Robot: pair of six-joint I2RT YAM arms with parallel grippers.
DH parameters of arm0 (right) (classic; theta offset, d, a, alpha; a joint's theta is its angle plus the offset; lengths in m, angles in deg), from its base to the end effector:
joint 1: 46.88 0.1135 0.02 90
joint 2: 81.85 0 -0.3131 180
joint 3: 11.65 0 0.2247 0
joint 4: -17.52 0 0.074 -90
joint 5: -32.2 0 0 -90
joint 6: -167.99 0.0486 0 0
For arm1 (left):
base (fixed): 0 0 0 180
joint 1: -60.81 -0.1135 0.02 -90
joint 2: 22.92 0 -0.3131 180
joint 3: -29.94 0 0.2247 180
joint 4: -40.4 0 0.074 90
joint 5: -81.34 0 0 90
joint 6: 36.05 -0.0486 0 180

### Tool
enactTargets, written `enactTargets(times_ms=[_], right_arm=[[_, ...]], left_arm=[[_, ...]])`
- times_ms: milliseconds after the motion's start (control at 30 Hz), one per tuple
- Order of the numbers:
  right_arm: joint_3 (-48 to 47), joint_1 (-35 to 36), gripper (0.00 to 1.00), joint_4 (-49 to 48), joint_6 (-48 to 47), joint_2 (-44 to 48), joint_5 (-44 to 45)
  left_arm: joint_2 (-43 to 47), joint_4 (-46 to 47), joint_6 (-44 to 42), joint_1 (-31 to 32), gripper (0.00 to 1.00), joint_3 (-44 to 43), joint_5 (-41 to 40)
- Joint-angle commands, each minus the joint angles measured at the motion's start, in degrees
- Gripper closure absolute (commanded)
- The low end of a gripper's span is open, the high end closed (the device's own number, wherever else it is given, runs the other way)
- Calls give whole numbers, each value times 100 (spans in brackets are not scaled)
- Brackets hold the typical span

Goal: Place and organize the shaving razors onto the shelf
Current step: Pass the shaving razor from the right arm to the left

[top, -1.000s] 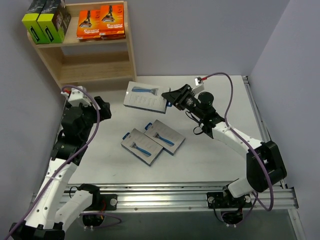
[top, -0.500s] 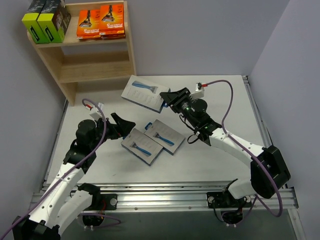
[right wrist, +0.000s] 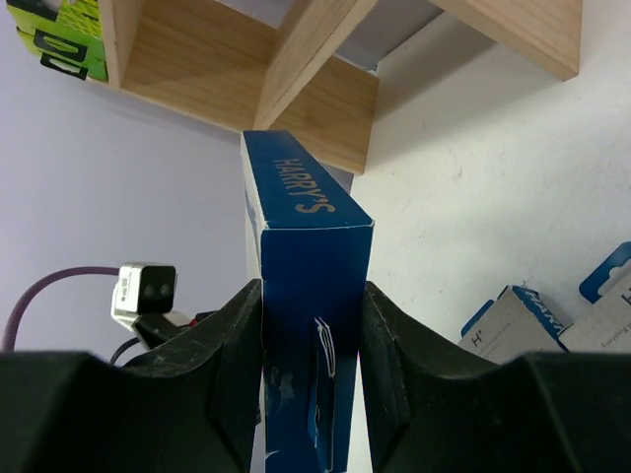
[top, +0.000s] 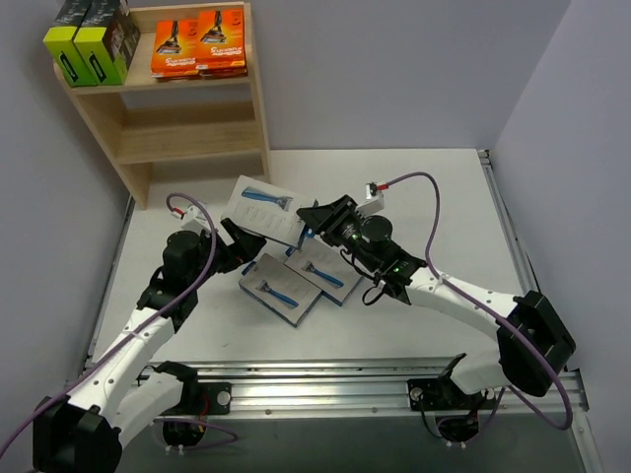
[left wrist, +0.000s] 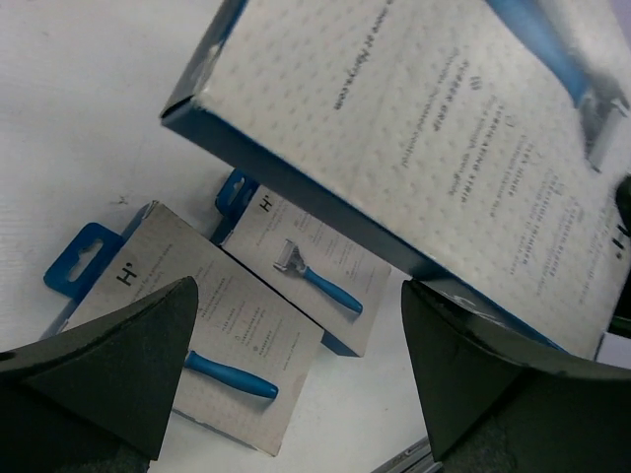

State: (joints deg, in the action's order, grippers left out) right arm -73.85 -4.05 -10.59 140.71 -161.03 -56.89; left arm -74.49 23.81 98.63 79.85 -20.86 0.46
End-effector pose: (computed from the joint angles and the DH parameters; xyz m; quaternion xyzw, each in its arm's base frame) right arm 0.2179 0.2009 0.3791 0.1157 0.6246 0.6119 0.4712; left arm 0.1549 -0.0616 0.3194 -0.1323 0.7936 -0.3661 0.4677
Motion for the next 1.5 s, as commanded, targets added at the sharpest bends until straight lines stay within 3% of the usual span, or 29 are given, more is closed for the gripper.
enactTargets(times_ms=[0, 267, 700, 967, 1133, 1367, 1467], right_arm=[[49, 208, 100, -396, 39, 508, 59], [400, 463, 100, -334, -14, 755, -221], [576, 885, 100, -1072, -85, 87, -803], [647, 868, 100, -1310, -14, 156, -127], [568, 648, 100, -1152, 30, 271, 489], [462, 525, 100, -1247, 328, 70, 841], [374, 498, 100, -1397, 399, -115, 806]], left_arm=[[-177, 304, -39, 20, 7, -345, -455], [-415, 330, -285, 20, 7, -836, -798], [-951, 462, -303, 20, 7, -1417, -597], [-1127, 1076, 681, -15, 3, -1050, 194], [-601, 1087, 1226, -225, 4, -513, 520], [1277, 735, 1569, -735, 4, 331, 555], [1902, 1023, 1815, -762, 5, 726, 582]])
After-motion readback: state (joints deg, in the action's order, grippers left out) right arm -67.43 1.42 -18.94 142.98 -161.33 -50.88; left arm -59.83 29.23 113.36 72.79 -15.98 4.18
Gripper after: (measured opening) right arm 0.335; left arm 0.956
